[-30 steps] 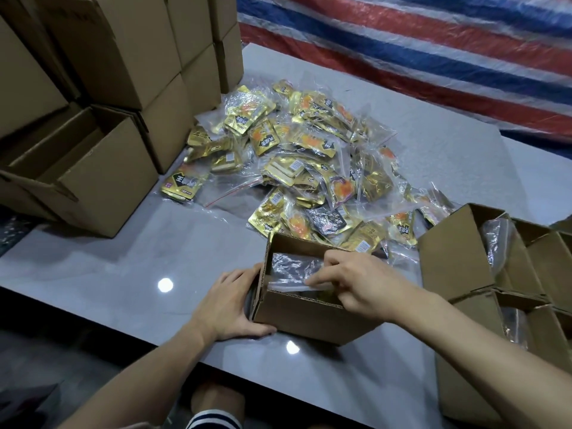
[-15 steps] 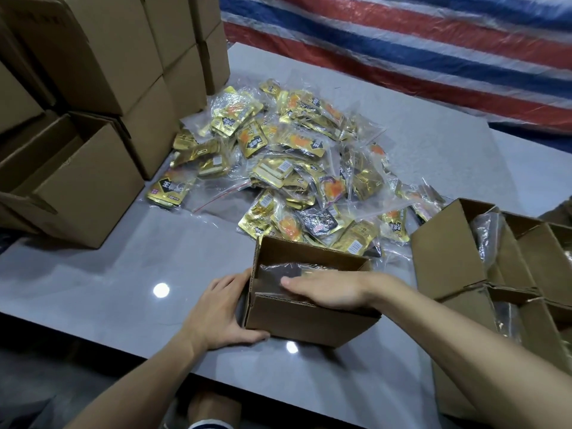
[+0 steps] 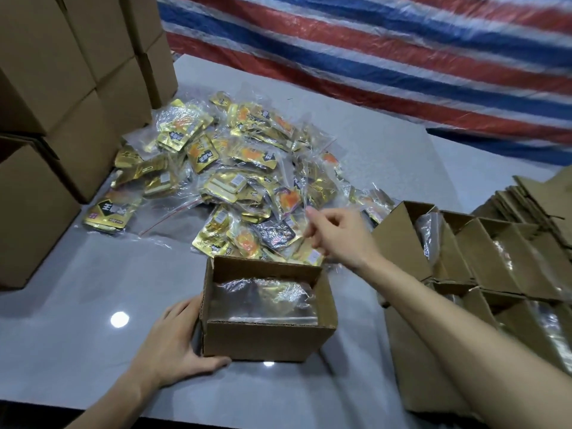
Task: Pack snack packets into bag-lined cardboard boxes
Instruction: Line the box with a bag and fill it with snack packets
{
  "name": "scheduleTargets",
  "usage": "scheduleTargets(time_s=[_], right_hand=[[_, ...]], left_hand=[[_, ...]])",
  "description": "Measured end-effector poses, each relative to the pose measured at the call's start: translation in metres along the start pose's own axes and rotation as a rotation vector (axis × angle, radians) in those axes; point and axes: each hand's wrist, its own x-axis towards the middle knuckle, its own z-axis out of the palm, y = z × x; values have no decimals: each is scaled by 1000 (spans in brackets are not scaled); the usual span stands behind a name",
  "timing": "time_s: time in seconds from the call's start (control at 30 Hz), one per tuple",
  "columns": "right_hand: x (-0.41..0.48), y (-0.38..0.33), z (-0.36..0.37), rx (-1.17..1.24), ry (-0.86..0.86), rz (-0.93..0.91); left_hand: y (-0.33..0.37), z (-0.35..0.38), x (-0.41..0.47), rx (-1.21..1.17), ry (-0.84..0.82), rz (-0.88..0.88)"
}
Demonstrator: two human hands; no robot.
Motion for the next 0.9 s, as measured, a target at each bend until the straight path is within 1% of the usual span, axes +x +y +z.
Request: scheduleTargets(time_s=[0.03, 0.07, 0.1, 0.17, 0.2, 0.27, 0.4, 0.5, 0.6, 0.73, 0.83, 0.9], right_hand=[[12, 4, -6, 10, 124, 42], [25, 10, -12, 49, 205, 131], [37, 17, -15, 115, 242, 252], [56, 34, -18, 245, 228, 513], [63, 45, -17, 273, 206, 611], [77, 66, -14, 293, 201, 717], [96, 89, -3, 339, 261, 808], [106, 95, 0, 283, 341, 791], [113, 92, 1, 204, 438, 713], [119, 69, 7, 83, 565, 476], [116, 46, 7, 1, 624, 303], [112, 29, 1, -10, 651, 204]], left_hand=[[0, 0, 0, 6, 0, 1], [-1, 0, 1, 8, -4, -2], [-1, 0, 1, 7, -5, -4], [-1, 0, 1, -2, 0, -1], [0, -1, 1, -5, 1, 4], [2, -2, 1, 2, 5, 20], [3, -3, 1, 13, 9, 28], [2, -4, 1, -6, -6, 21], [3, -4, 0, -18, -14, 19], [-2, 1, -1, -12, -19, -20], [-7, 4, -1, -8, -40, -45], [-7, 4, -1, 1, -40, -51]])
